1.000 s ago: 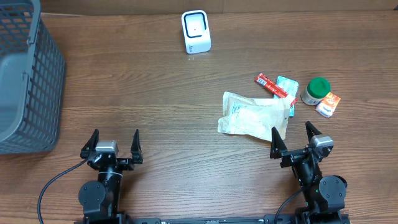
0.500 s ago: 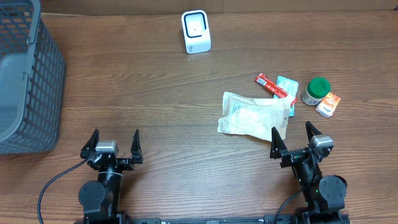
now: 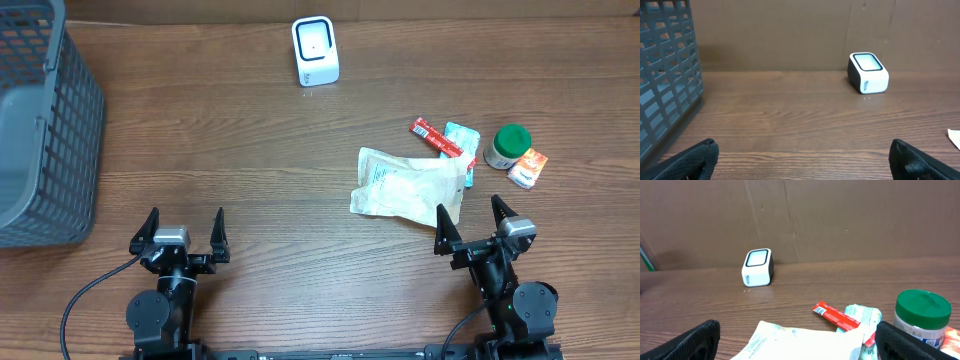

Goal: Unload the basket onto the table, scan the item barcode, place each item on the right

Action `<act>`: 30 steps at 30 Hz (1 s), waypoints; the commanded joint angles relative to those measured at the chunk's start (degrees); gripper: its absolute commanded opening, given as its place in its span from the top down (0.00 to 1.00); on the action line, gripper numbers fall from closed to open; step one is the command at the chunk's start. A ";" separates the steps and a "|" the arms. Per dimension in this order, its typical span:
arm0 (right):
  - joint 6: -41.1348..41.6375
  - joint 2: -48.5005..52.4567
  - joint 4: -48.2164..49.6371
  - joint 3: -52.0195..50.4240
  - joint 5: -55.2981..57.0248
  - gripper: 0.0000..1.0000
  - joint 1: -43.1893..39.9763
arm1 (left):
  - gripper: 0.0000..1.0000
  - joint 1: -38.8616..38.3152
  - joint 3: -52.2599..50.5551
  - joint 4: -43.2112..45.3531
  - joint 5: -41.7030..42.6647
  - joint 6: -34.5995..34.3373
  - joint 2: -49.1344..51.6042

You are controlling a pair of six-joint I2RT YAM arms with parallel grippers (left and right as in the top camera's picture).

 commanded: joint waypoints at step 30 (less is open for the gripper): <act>0.35 -0.68 0.17 -0.61 0.68 0.00 -0.26 | 0.00 -0.37 -0.22 -0.20 -0.57 1.51 -0.72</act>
